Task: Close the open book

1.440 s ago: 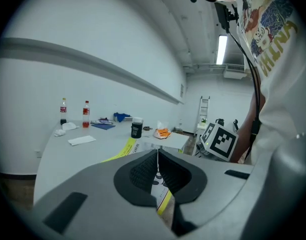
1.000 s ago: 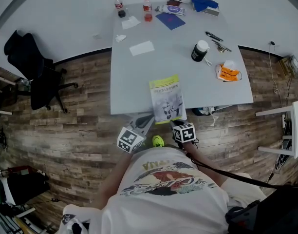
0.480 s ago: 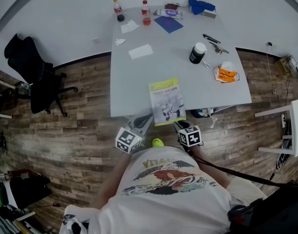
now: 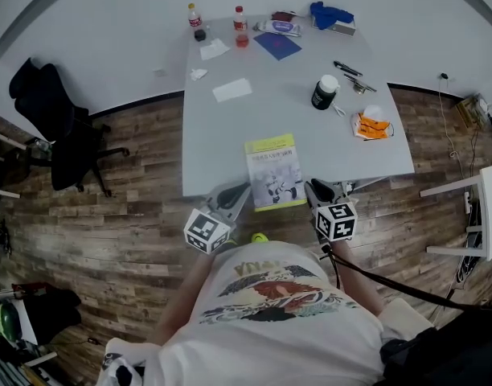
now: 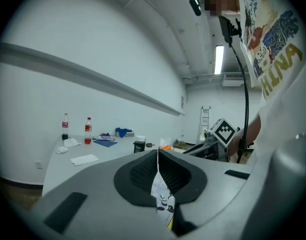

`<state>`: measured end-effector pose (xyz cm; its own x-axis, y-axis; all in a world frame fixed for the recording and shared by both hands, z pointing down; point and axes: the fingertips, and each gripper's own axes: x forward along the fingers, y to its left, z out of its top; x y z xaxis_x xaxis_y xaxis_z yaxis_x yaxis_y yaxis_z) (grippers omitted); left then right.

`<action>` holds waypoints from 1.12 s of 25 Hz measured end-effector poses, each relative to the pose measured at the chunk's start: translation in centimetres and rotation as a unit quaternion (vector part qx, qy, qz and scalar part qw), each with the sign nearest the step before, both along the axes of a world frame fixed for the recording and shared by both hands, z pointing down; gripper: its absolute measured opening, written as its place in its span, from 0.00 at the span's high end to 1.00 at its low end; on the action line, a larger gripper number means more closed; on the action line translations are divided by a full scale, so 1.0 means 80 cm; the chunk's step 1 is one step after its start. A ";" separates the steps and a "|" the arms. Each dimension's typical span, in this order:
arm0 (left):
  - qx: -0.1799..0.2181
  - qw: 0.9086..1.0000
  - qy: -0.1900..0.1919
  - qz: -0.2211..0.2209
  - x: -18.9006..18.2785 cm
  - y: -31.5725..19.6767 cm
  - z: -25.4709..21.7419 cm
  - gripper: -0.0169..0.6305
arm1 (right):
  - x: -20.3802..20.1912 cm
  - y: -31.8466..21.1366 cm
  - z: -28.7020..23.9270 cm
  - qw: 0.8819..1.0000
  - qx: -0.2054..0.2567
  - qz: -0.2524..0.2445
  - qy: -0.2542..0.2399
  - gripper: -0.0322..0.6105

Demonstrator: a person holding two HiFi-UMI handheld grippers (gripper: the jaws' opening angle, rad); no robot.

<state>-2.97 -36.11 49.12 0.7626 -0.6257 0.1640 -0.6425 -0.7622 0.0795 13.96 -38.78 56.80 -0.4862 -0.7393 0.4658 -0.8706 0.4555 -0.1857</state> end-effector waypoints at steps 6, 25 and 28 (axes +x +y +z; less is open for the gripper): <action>0.027 0.999 0.028 -0.010 0.003 -0.012 -0.045 0.95 | -0.063 -0.025 -0.061 0.996 0.051 -0.057 -0.050 0.84; -0.029 0.998 0.053 0.002 0.013 0.004 -0.024 0.95 | -0.186 0.023 -0.060 0.977 0.003 -0.186 -0.106 0.89; -0.029 0.998 0.053 -0.001 0.011 0.001 -0.027 0.95 | -0.190 0.022 -0.061 0.976 -0.002 -0.193 -0.104 0.89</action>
